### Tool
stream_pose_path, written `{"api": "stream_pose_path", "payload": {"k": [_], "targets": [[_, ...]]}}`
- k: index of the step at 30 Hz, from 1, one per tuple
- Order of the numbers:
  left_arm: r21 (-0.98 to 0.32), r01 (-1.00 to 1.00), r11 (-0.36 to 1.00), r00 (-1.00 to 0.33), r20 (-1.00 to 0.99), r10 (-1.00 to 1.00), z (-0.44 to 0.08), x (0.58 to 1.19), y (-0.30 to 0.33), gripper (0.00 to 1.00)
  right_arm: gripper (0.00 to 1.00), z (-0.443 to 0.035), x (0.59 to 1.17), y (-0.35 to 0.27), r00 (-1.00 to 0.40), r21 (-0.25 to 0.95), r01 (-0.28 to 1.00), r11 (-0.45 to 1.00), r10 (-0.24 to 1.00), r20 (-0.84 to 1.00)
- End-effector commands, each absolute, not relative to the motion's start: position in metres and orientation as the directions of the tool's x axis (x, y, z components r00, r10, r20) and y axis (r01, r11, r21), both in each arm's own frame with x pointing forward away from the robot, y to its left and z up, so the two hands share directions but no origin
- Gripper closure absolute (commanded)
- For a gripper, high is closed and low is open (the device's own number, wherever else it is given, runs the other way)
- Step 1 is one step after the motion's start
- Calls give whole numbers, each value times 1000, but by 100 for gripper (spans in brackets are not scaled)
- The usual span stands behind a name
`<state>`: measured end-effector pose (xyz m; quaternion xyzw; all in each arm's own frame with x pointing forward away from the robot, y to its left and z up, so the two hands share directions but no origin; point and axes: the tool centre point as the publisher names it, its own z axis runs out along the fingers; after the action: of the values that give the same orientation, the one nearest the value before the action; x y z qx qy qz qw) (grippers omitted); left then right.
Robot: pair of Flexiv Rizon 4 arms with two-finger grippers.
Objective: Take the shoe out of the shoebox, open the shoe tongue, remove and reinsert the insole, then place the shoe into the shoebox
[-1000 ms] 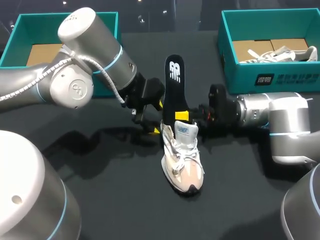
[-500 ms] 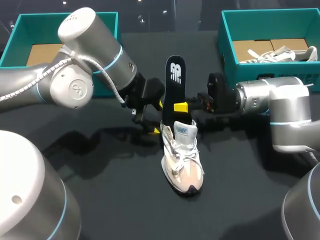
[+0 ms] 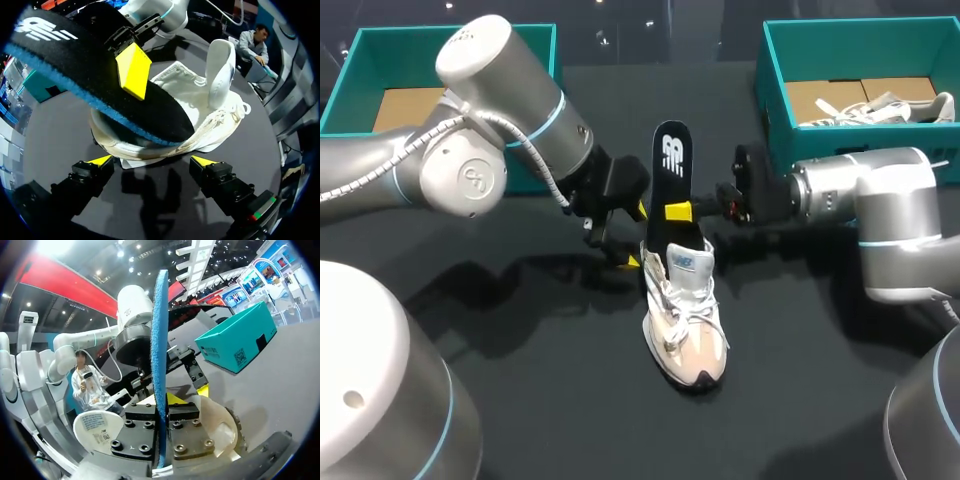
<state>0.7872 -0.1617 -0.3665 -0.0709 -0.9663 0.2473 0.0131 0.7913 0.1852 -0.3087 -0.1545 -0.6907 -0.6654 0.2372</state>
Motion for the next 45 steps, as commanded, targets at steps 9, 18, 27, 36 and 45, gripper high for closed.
{"api": "stream_pose_path", "payload": {"k": [9,18,27,36,45], "targets": [[-479,131,868,-989,-10,144,-367,787,-162,0,100,-333,759,175,-790,789,606,102,-35,612],[-479,131,868,-989,-10,144,-367,787,-162,0,72,-313,764,179,-827,826,553,115,-50,560],[-479,131,868,-989,-10,144,-367,787,-162,0,73,-297,785,182,-861,859,494,134,-66,505],[-479,131,868,-989,-10,144,-367,787,-162,0,100,-313,788,185,-834,828,535,167,-56,550],[-479,131,868,-989,-10,144,-367,787,-162,0,100,-336,758,173,-768,757,627,186,-13,640]]}}
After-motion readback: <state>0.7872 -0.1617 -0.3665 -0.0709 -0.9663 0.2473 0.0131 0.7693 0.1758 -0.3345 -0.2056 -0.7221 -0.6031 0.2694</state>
